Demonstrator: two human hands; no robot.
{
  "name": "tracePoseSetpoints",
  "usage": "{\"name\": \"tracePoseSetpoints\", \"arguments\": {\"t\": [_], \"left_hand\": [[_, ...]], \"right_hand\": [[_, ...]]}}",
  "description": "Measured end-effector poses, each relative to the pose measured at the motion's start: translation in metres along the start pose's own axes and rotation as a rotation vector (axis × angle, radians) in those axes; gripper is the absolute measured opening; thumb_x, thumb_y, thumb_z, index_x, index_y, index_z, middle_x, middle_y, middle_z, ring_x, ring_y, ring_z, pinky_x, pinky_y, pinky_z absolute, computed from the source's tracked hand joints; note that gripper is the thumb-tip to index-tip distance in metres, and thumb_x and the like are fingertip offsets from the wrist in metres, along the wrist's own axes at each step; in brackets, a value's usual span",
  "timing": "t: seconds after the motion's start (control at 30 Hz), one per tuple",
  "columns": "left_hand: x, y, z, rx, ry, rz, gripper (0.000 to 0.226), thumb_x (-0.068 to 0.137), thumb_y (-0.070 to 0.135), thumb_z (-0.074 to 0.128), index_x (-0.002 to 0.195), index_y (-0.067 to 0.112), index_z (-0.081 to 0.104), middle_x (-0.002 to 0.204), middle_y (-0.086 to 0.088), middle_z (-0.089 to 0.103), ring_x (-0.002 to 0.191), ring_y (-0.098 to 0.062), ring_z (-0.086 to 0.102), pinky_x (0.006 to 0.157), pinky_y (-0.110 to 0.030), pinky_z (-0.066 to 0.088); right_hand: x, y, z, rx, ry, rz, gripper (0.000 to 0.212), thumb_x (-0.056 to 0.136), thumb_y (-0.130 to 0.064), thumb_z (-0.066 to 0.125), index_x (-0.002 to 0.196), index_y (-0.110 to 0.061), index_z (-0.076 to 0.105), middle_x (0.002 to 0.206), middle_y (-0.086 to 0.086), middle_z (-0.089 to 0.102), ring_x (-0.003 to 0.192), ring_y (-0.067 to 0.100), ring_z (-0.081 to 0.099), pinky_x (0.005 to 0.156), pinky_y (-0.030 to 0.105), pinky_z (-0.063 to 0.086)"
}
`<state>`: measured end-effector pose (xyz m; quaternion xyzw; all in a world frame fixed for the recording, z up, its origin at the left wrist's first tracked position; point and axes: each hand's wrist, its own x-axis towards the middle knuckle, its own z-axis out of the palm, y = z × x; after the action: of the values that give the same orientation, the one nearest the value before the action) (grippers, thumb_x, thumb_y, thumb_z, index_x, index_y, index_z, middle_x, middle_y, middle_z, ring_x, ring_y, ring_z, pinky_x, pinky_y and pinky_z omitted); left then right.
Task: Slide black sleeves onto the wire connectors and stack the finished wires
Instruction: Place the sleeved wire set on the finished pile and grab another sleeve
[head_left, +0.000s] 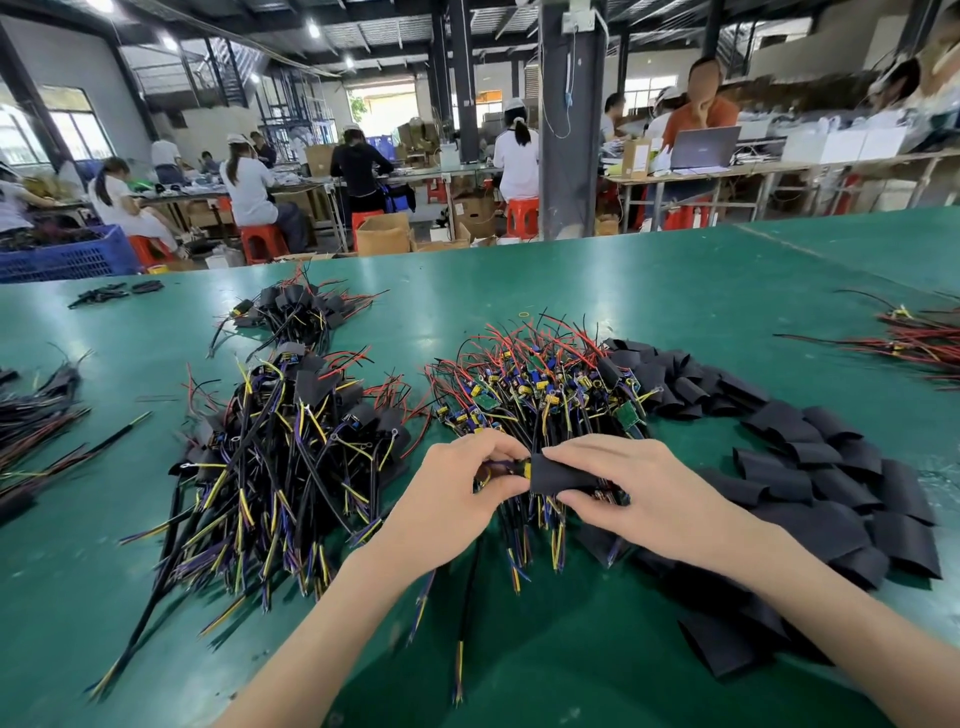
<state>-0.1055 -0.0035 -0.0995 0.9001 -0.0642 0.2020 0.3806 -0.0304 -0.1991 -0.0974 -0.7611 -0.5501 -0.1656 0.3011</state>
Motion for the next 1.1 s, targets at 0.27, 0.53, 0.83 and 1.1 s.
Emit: {"name": "tracePoseSetpoints", "arguments": {"t": [0.27, 0.53, 0.83, 1.1], "left_hand": [[0.0, 0.006, -0.003, -0.16, 0.006, -0.054, 0.023, 0.077, 0.002, 0.073, 0.096, 0.015, 0.069, 0.087, 0.002, 0.072, 0.08, -0.006, 0.065, 0.083, -0.018, 0.049], [0.002, 0.004, -0.01, -0.134, 0.005, -0.137, 0.007, 0.084, 0.012, 0.067, 0.08, 0.017, 0.07, 0.075, 0.0, 0.069, 0.067, -0.01, 0.057, 0.069, -0.023, 0.044], [0.003, 0.005, -0.008, -0.196, 0.025, -0.135, 0.012, 0.086, 0.015, 0.068, 0.075, 0.02, 0.069, 0.065, 0.005, 0.063, 0.058, -0.006, 0.047, 0.06, -0.018, 0.038], [0.001, 0.006, -0.005, -0.162, 0.039, -0.126, 0.015, 0.085, 0.014, 0.068, 0.074, 0.024, 0.068, 0.063, 0.012, 0.062, 0.057, 0.0, 0.048, 0.06, -0.011, 0.038]], "right_hand": [[-0.001, -0.001, 0.0, -0.164, 0.031, -0.083, 0.039, 0.076, -0.011, 0.076, 0.111, 0.001, 0.066, 0.106, 0.007, 0.068, 0.09, 0.02, 0.066, 0.084, 0.027, 0.05], [0.0, -0.003, -0.002, -0.076, 0.072, -0.034, 0.04, 0.079, -0.017, 0.072, 0.115, -0.002, 0.065, 0.11, 0.004, 0.065, 0.095, 0.013, 0.061, 0.09, 0.023, 0.047], [-0.001, 0.003, 0.0, -0.246, 0.027, 0.04, 0.057, 0.078, -0.028, 0.075, 0.127, -0.005, 0.057, 0.105, 0.007, 0.065, 0.084, 0.028, 0.065, 0.07, 0.04, 0.056], [-0.004, 0.008, 0.007, -0.086, -0.044, 0.129, 0.058, 0.087, -0.046, 0.056, 0.135, -0.015, 0.048, 0.112, -0.008, 0.055, 0.082, 0.016, 0.058, 0.081, 0.027, 0.045]]}}
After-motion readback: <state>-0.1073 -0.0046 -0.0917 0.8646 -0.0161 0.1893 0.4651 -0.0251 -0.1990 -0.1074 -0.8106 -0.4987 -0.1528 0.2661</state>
